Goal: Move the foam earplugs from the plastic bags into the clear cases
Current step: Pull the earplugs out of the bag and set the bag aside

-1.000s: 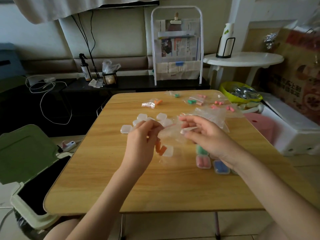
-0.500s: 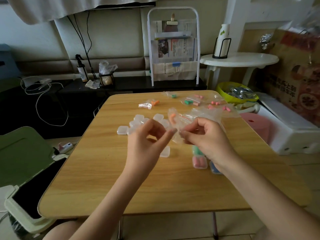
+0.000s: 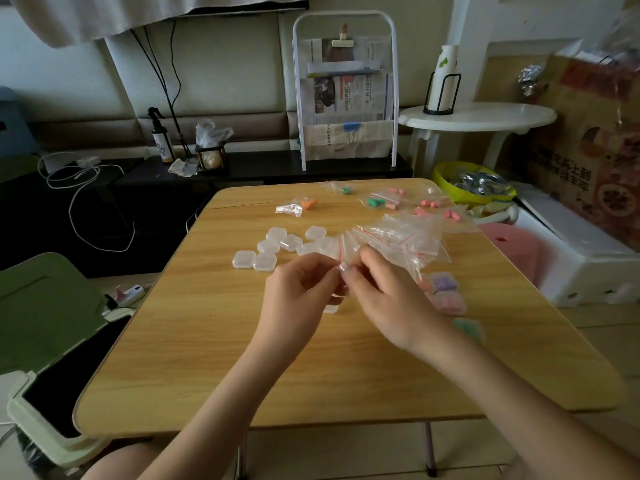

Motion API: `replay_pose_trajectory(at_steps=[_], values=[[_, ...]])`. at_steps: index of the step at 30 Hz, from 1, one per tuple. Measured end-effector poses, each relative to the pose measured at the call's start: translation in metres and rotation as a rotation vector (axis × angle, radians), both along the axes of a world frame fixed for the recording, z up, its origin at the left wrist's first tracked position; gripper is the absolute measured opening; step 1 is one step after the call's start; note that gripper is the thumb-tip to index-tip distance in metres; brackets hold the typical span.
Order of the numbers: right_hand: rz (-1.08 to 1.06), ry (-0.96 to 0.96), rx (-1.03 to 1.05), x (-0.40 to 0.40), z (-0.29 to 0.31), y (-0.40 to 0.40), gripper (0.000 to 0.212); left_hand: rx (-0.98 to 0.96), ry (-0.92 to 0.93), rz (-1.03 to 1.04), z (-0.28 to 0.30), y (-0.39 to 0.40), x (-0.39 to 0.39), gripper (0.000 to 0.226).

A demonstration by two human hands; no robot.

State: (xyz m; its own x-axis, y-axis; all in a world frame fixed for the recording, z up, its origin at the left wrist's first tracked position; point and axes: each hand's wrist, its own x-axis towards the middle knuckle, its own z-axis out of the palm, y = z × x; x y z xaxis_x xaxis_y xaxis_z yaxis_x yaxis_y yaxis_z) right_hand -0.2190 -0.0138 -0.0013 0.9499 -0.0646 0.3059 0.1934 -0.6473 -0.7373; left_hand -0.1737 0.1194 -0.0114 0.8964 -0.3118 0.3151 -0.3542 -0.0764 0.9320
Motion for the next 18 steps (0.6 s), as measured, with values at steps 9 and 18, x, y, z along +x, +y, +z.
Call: replay_pose_trajectory(at_steps=[9,18], values=[[-0.132,-0.212,-0.155,0.000,-0.013,0.016,0.027,0.200,-0.303,0.155,-0.008,-0.008,-0.005,0.027],[-0.102,-0.172,0.265,0.002,-0.014,0.022,0.029,0.277,-0.471,0.139,-0.015,-0.011,-0.006,0.029]])
